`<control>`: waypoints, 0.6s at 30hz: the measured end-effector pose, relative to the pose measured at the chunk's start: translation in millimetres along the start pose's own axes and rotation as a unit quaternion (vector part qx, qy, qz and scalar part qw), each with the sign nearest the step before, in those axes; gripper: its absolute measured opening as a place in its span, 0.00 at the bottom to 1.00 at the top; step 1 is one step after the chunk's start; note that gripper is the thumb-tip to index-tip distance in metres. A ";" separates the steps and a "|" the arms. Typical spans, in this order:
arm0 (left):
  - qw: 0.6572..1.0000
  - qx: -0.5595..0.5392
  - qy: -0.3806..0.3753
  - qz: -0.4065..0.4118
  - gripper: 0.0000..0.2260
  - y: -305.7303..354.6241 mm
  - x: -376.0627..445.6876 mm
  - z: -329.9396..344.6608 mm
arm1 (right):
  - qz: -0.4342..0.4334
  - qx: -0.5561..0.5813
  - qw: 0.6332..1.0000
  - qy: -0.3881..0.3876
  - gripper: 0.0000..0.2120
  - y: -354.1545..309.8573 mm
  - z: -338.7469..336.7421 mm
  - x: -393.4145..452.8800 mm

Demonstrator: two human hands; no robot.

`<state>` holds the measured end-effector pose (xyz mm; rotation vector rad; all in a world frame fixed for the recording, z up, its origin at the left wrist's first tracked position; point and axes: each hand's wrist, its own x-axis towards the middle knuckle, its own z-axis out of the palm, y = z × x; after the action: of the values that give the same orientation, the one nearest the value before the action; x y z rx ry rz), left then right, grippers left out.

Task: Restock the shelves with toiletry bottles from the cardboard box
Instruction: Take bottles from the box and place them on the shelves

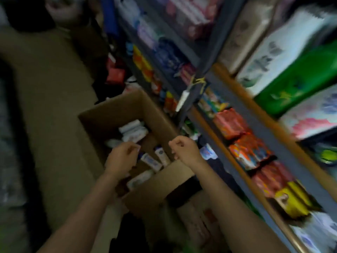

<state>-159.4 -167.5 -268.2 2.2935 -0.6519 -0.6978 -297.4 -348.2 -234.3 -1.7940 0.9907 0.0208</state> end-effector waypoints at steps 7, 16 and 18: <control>0.985 0.099 0.141 -0.016 0.27 -98.5 58.6 -33.9 | 0.161 0.042 0.984 -0.066 0.03 6.1 130.4 116.1; 0.955 0.240 0.165 0.053 0.37 -125.1 182.7 -61.5 | 0.352 0.278 0.892 -0.061 0.18 15.7 200.2 231.5; 0.953 0.259 0.149 0.043 0.40 -132.8 205.0 -67.6 | 0.364 0.305 0.879 -0.039 0.21 21.4 210.8 250.6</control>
<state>68.5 -173.7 -379.1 2.7481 -0.8572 -0.1293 -58.0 -338.0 -458.6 -0.7762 1.3774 0.2230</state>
